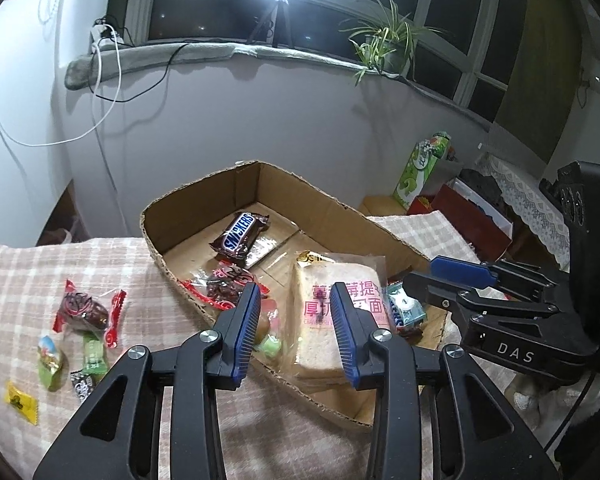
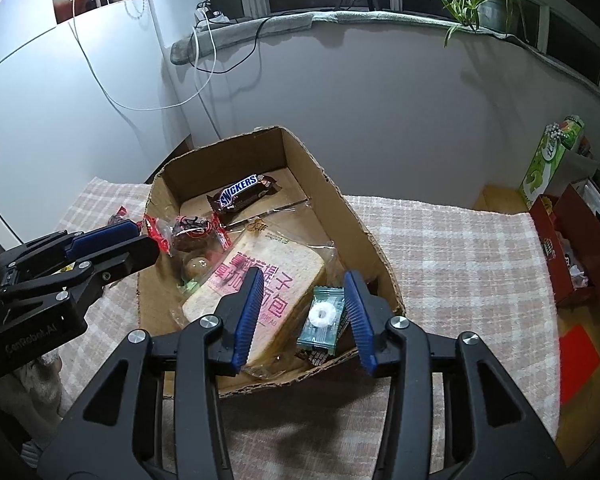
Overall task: Organize snacks
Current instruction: 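Carry both snacks into the box and open both grippers, then move both grippers back over the remaining snacks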
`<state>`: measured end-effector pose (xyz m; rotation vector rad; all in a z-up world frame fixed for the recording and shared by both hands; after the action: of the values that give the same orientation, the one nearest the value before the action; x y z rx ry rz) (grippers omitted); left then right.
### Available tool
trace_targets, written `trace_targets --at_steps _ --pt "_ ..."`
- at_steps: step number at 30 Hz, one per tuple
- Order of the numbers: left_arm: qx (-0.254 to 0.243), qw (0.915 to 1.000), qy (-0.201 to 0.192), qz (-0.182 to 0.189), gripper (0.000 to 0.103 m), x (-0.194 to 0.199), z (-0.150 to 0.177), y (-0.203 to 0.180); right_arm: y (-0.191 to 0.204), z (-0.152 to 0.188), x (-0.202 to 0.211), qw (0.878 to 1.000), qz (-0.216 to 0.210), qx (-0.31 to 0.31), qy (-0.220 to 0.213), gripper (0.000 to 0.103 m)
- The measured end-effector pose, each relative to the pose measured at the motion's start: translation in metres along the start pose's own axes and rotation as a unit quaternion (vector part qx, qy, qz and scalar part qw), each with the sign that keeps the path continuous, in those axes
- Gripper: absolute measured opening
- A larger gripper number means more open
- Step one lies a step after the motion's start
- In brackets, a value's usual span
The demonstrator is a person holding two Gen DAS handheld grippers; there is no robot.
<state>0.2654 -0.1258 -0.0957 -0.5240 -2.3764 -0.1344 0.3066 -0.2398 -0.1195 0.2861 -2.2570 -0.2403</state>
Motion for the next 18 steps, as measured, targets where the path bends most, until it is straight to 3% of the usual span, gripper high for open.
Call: trace_targets --at_steps 7,9,17,18 --pt "-0.003 0.9999 -0.009 -0.004 0.035 0.013 0.001 0.0 0.009 0.001 0.012 1.0 0.002 0.006 -0.008 0.049" --pt "-0.002 0.9999 -0.011 -0.005 0.035 0.017 0.001 0.0 0.011 0.001 0.018 1.0 0.004 0.008 -0.014 0.06" --pt "0.0 0.9996 -0.025 -0.015 0.035 0.042 0.003 0.003 0.025 0.005 0.035 1.0 0.002 0.015 -0.023 0.061" --pt "0.001 0.9995 -0.027 -0.016 0.039 0.045 0.004 0.004 0.027 0.006 0.037 1.0 0.002 0.016 -0.024 0.061"
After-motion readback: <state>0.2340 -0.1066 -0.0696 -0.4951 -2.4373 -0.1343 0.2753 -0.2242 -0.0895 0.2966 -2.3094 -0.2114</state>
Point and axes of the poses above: each gripper's, at about its wrist camera, not at the fingertips, and x roughly against the way its jaws point, y to its left, z to its underside, the point moved 7 cm from there along -x, roughly the way its jaws point, and after that the axes turned 11 degrees about -x, right-handed, at the moved point
